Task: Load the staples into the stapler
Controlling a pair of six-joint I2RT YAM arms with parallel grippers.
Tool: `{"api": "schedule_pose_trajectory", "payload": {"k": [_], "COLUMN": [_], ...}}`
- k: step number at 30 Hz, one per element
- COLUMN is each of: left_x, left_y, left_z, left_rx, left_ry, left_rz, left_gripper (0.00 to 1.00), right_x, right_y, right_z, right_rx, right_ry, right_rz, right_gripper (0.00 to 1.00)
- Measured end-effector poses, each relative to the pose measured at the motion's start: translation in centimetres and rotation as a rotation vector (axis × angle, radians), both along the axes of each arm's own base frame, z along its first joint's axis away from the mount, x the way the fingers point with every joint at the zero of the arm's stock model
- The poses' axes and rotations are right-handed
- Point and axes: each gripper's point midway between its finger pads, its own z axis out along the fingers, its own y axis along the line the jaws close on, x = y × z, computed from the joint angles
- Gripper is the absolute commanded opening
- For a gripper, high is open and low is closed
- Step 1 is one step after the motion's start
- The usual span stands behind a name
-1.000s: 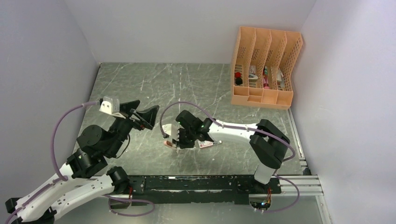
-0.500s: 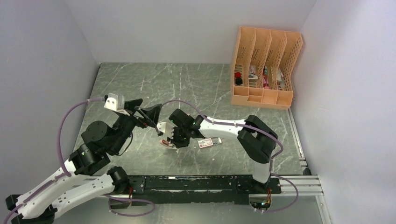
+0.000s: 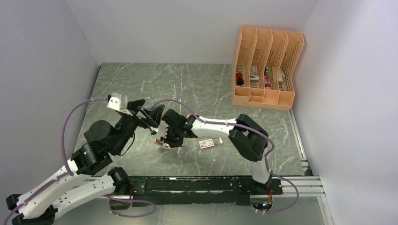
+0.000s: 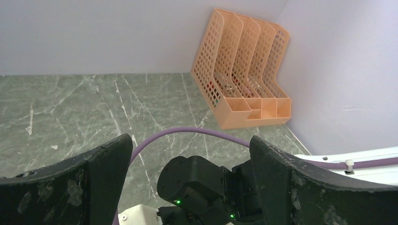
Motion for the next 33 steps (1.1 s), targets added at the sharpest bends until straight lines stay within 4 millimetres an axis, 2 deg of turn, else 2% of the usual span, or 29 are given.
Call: {"api": "schedule_pose_trajectory", "payload": {"k": [6,9,12,19,22,26,29,33], "left_x": [0.0,0.0,0.0,-0.1,0.0,0.0,0.1,0.2], "left_y": [-0.3,-0.3,-0.4,-0.8,-1.2,-1.8,-2.2,-2.9], "left_z": [-0.2,-0.2,-0.2,0.0,-0.3,-0.6,-0.6,-0.6], "left_rx": [0.007,0.007,0.007,0.006,0.015,0.03,0.037,0.05], "left_ry": [0.004,0.004,0.003,-0.003,0.001,0.005,0.004,0.005], "left_rz": [-0.008,-0.013,-0.015,-0.037,-0.047,-0.064,-0.079,-0.097], "left_gripper": [0.99,0.99,0.99,0.99,0.99,0.99,0.99,0.99], "right_x": [-0.2,-0.2,-0.2,-0.2,-0.3,-0.5,0.5,4.4], "right_y": [0.1,0.1,0.0,0.3,0.4,-0.3,-1.4,-4.5], "right_z": [0.0,0.0,-0.1,0.2,0.9,3.1,5.0,6.6], "right_rx": [-0.003,-0.004,-0.007,0.01,0.043,0.12,0.188,0.252], "right_ry": [0.0,0.0,0.001,0.001,0.0,-0.015,-0.037,-0.09], "right_rz": [0.004,0.004,0.001,-0.007,-0.017,-0.06,-0.138,-0.337], "right_gripper": [0.28,0.4,0.43,0.57,0.58,0.58,0.58,0.58]}}
